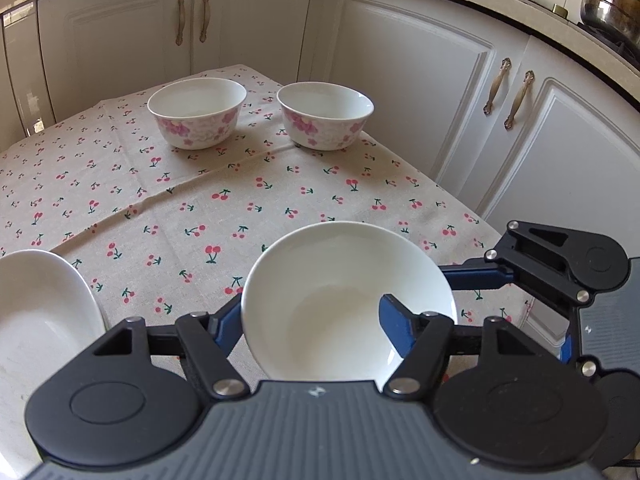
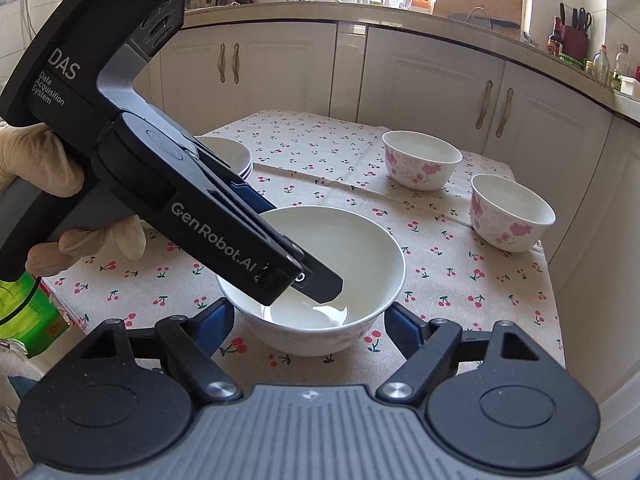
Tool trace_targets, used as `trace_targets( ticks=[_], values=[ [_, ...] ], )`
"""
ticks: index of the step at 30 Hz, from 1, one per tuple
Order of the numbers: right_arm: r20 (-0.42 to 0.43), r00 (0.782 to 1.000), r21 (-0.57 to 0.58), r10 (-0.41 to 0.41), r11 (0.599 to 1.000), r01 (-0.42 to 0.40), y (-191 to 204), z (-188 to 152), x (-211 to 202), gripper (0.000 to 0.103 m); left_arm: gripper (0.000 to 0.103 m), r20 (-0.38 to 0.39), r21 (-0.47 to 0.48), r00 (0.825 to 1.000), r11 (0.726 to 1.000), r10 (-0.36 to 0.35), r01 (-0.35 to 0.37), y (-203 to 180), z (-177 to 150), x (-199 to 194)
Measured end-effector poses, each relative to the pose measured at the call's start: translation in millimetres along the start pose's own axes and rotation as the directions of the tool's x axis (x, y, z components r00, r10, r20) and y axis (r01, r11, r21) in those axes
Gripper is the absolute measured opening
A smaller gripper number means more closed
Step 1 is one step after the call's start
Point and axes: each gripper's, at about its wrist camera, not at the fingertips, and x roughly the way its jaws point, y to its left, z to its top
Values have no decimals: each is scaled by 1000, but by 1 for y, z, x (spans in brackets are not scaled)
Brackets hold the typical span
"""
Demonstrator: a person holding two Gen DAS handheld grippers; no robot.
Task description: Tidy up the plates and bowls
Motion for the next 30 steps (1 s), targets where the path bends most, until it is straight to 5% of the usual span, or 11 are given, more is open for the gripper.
trace_targets(
  ticks=[6, 9, 20, 30],
  values=[
    [-12, 1000, 12, 6, 1000, -6, -3, -1, 2, 86, 75, 12, 1, 1000, 1000, -20, 20, 0, 0, -1],
    [8, 1000, -1, 3, 1000, -3, -1, -2, 0, 103, 88, 23, 17, 1000, 1000, -12, 11, -1, 0, -2],
    [31, 999, -5, -25, 1000, 25, -9, 1, -17, 103, 98, 67, 54, 996, 997, 57, -61, 7, 8, -17],
    [108, 981, -35, -162, 985, 166, -30, 20, -43, 103, 100, 120, 113, 991, 990, 66, -80, 8, 39, -32]
  ],
)
